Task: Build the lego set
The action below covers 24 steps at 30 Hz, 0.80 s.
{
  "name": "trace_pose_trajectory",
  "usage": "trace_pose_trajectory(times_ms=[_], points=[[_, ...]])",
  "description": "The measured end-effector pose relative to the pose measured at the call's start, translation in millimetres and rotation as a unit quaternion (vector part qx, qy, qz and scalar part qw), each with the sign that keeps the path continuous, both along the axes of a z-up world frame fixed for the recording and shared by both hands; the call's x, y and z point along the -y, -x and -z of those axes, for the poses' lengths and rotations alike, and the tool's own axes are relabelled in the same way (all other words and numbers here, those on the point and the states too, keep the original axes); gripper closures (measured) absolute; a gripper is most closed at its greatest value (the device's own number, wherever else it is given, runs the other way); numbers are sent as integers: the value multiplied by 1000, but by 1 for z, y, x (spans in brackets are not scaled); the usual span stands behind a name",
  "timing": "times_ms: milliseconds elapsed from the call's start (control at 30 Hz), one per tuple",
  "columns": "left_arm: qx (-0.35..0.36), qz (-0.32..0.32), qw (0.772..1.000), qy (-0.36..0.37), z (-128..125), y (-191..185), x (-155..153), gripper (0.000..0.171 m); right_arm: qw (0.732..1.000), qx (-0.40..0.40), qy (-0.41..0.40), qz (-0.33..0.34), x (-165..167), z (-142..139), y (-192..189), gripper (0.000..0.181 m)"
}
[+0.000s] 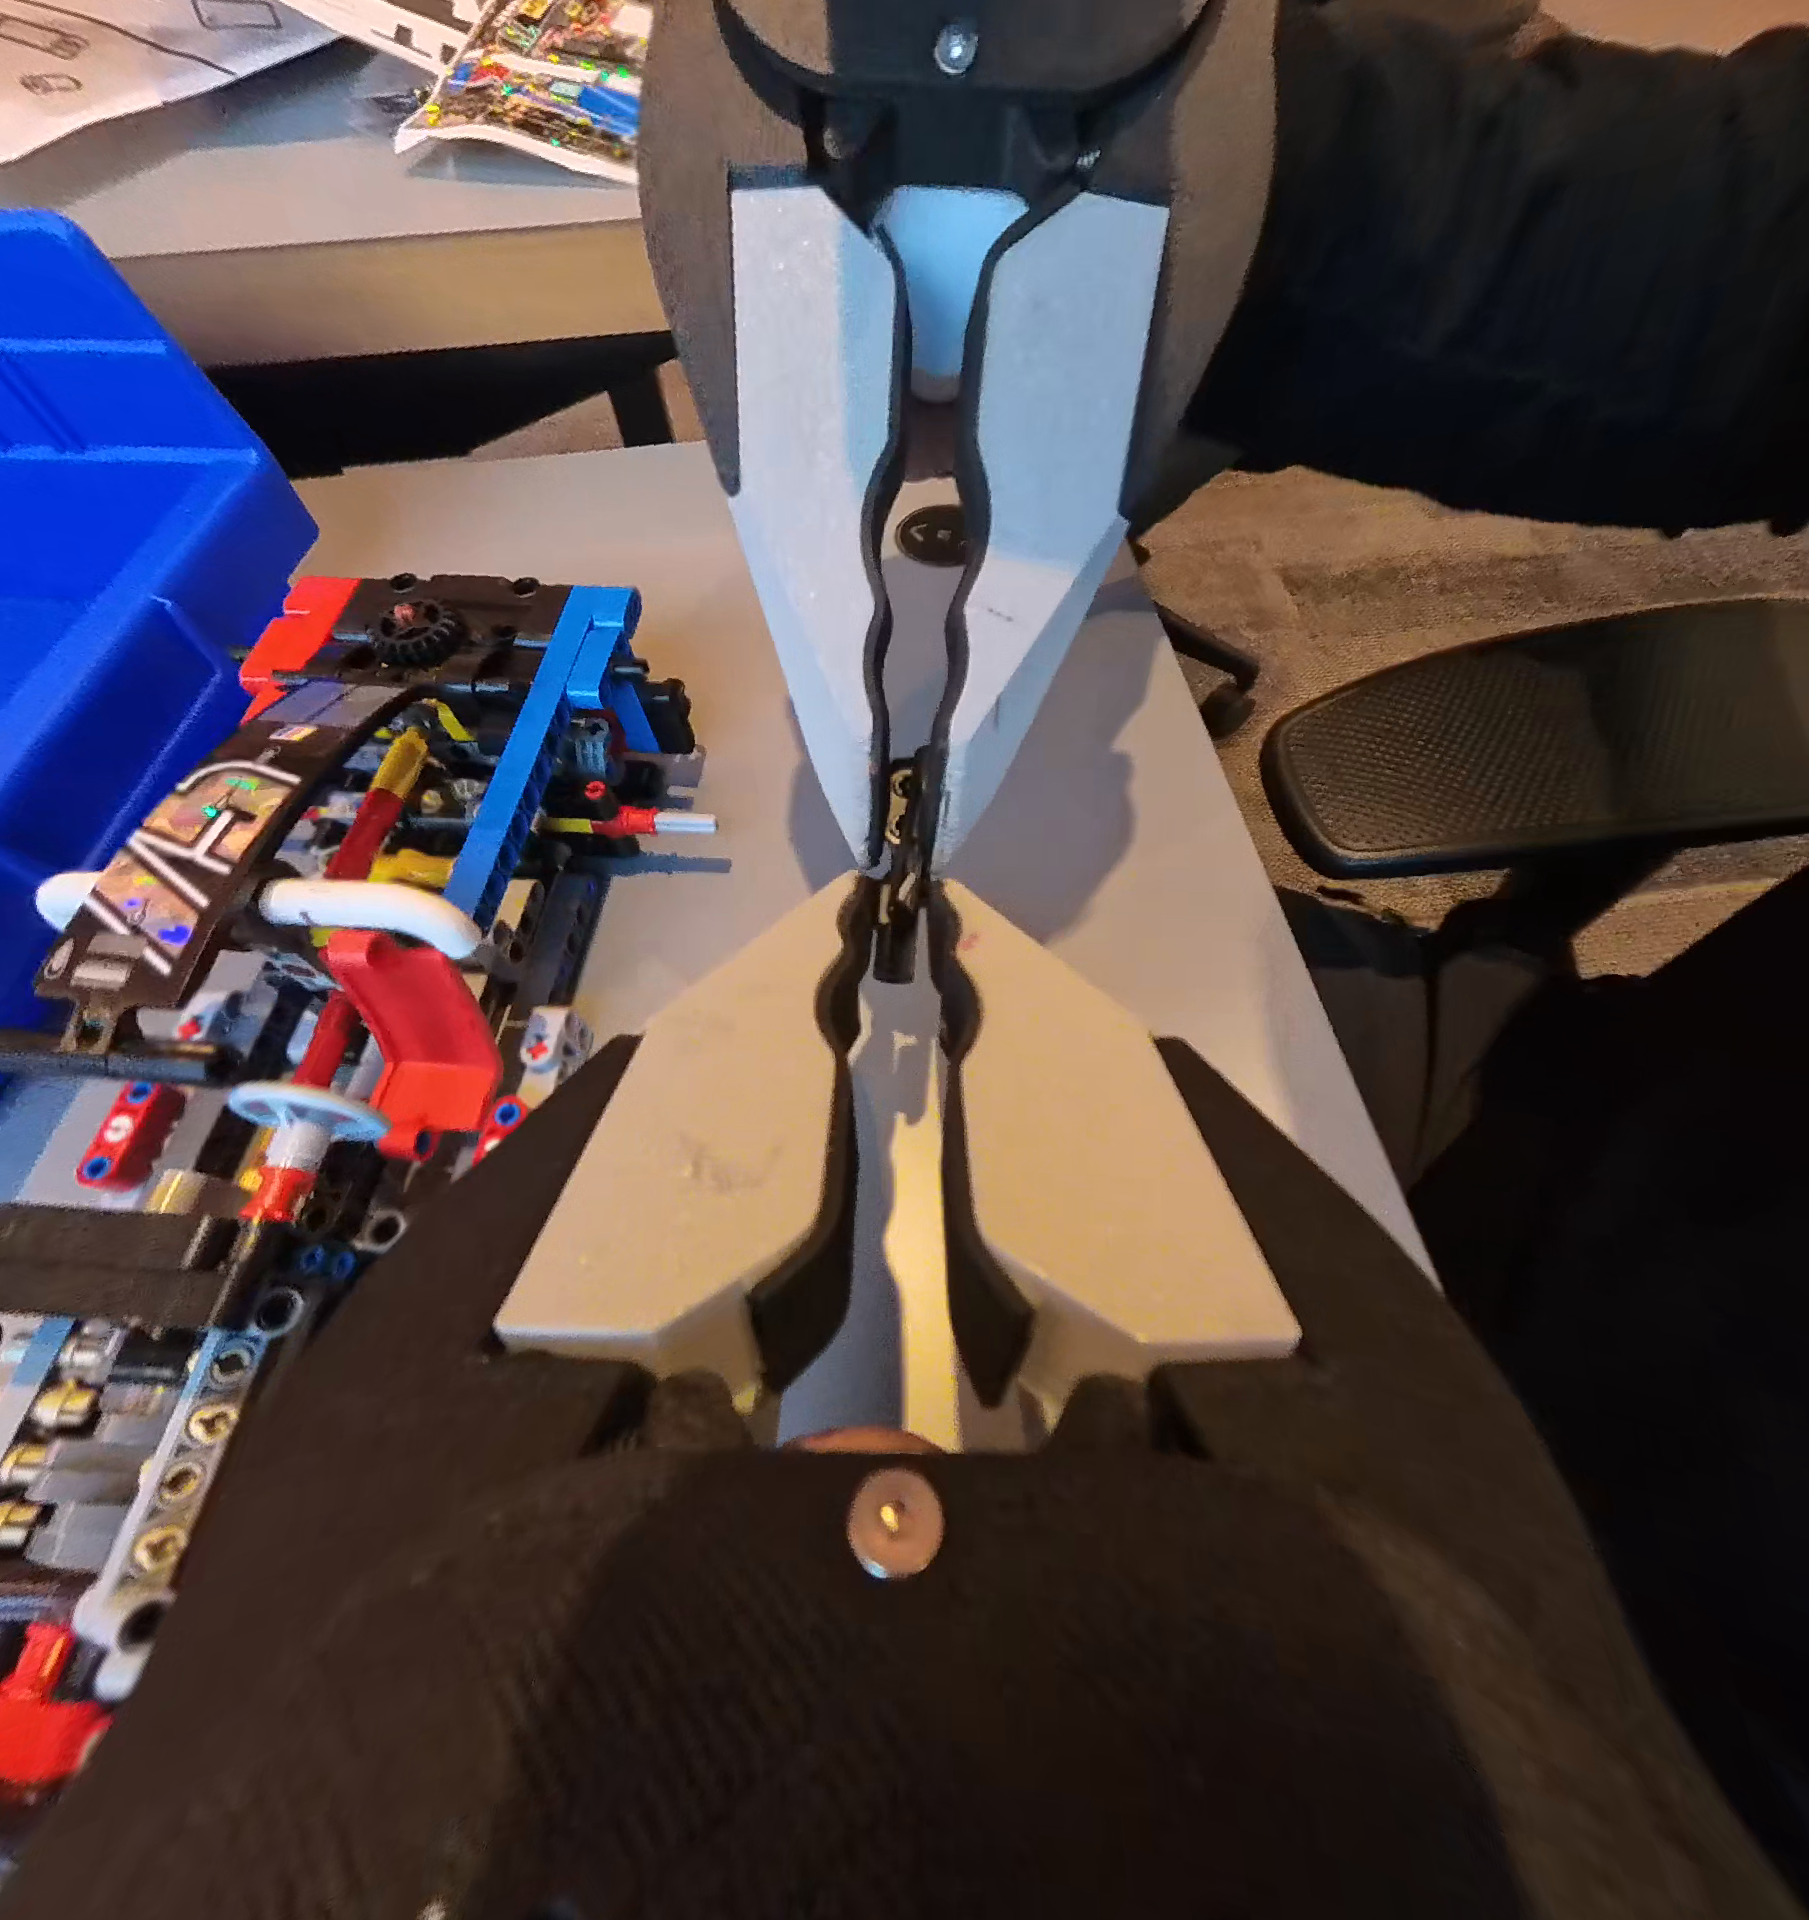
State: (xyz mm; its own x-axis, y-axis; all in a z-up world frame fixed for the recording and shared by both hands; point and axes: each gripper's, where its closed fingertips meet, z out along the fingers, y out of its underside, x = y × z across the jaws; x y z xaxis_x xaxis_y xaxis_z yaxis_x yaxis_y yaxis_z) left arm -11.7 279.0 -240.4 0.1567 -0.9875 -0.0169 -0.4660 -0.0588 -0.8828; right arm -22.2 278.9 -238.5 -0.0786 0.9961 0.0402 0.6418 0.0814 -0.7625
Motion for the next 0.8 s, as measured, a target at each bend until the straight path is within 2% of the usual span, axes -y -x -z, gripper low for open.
trace_pose_trajectory(times_ms=[267,400,800], points=[[32,-17,997,70,4,15,-2,167,999,0,42,-1,-2,5,16,176],[30,-26,997,61,4,26,-7,168,998,-4,63,-5,-8,5,26,176],[65,-59,990,110,-2,47,-23,167,994,-43,98,-11,-28,-8,41,172]])
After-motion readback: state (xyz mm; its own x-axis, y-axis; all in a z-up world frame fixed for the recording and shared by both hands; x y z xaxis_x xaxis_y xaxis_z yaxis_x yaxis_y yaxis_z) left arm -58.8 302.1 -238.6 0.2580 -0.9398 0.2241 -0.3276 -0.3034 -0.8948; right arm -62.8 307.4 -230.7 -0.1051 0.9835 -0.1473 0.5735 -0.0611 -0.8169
